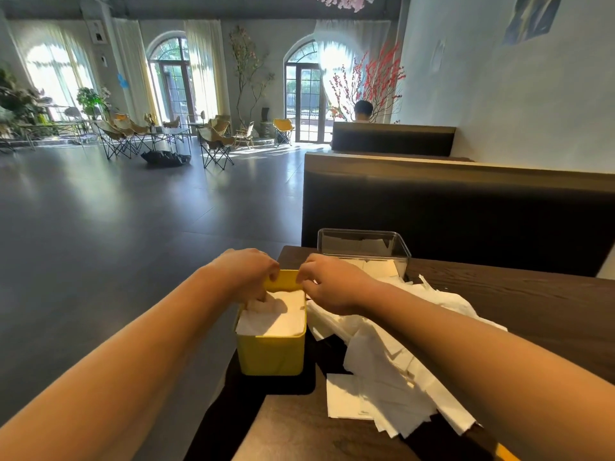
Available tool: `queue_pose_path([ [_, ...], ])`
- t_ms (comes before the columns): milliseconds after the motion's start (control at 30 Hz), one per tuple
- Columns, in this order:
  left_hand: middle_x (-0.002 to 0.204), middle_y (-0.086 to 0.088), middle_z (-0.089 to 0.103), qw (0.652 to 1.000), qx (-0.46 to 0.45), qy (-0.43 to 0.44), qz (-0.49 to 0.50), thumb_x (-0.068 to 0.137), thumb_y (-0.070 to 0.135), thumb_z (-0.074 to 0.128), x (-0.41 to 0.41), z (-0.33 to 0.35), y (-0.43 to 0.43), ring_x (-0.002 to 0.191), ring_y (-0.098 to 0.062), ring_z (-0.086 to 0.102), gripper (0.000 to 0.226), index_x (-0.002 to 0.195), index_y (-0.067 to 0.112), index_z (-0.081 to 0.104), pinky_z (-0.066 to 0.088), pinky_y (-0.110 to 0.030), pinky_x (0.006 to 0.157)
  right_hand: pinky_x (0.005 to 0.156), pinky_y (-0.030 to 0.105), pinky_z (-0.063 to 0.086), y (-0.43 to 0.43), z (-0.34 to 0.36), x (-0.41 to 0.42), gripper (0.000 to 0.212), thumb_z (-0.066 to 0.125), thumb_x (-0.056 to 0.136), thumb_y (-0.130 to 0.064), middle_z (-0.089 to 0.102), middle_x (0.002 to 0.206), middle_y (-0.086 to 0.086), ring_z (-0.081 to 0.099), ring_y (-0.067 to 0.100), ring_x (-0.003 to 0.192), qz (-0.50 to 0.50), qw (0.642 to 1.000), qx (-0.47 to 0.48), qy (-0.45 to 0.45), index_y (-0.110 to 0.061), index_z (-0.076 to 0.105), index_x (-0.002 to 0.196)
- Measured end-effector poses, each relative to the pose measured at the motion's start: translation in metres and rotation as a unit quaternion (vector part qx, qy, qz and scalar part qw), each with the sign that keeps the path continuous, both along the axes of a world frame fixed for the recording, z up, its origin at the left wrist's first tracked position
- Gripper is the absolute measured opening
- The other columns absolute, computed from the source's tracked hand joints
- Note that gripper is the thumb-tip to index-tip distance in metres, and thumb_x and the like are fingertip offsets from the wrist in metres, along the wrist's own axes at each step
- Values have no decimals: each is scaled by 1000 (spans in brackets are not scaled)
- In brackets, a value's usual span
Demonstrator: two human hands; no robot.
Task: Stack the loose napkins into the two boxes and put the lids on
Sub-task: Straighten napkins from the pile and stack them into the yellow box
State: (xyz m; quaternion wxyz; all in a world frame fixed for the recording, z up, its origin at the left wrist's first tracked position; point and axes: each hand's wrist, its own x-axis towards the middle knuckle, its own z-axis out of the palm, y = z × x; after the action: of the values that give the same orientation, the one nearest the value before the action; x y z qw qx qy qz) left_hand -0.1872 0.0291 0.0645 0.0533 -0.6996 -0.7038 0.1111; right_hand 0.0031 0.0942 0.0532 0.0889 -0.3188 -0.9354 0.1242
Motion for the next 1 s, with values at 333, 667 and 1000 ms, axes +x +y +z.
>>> queue_pose_path([
  [333,126,5,65,990,115,-66,-51,107,37,57,46,2,-27,99,-9,55,28,132,30,66,52,-24,83,91,25,51,-17,4,78,27,46,109,-23,65,124,-2,60,11,108,-74,988,-48,125,-21,72,119],
  [667,137,9,58,964,174,-162,-118,102,41,64,161,-28,-50,114,-10,57,31,132,35,62,53,-23,94,86,23,54,-37,-21,162,23,48,108,-21,69,110,-8,64,11,103,-150,943,-132,264,-28,70,109],
  [1000,150,-10,44,826,193,-488,206,104,28,59,187,-109,-46,128,-26,57,50,152,23,44,50,-40,108,72,9,47,-67,-68,166,22,53,106,-18,71,103,-9,65,8,93,-173,898,-156,372,-26,74,104],
])
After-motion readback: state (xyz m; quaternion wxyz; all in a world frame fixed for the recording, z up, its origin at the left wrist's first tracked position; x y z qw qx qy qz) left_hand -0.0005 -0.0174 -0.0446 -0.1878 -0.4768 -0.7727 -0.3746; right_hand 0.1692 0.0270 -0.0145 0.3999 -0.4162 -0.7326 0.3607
